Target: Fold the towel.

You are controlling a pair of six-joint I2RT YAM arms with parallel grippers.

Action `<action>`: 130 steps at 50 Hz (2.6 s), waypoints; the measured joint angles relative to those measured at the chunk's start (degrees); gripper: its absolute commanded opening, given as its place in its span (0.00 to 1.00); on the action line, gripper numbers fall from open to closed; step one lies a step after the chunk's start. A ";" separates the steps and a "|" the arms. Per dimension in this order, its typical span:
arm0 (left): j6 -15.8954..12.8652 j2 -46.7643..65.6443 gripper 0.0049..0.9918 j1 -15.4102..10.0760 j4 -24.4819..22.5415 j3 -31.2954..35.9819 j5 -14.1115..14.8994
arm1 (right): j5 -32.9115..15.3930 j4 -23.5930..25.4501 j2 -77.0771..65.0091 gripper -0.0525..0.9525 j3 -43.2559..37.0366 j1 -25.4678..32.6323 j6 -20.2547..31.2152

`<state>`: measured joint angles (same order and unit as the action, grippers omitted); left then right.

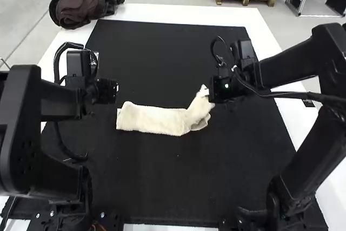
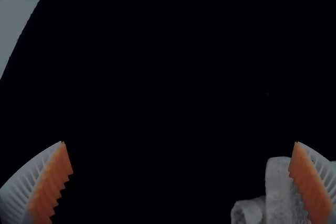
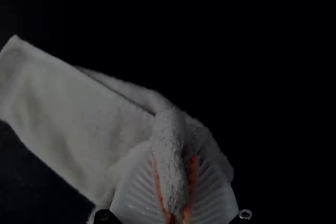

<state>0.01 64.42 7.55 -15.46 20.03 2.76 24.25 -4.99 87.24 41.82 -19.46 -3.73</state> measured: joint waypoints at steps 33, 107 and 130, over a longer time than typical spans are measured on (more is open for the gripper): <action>0.00 0.00 0.98 0.00 0.20 0.00 -1.86 | -0.74 -1.57 5.01 0.03 8.39 -12.76 -4.13; -0.17 -1.49 0.98 7.76 -1.95 0.00 -2.58 | -1.79 -7.61 30.82 0.03 33.22 -30.64 -7.48; -0.42 -1.49 0.98 8.57 -1.92 0.00 -2.49 | -1.77 -8.04 32.11 0.91 36.26 -32.54 -9.57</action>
<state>-0.40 62.94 16.12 -17.39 20.03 0.27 22.48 -13.04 119.35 78.08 -52.01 -13.30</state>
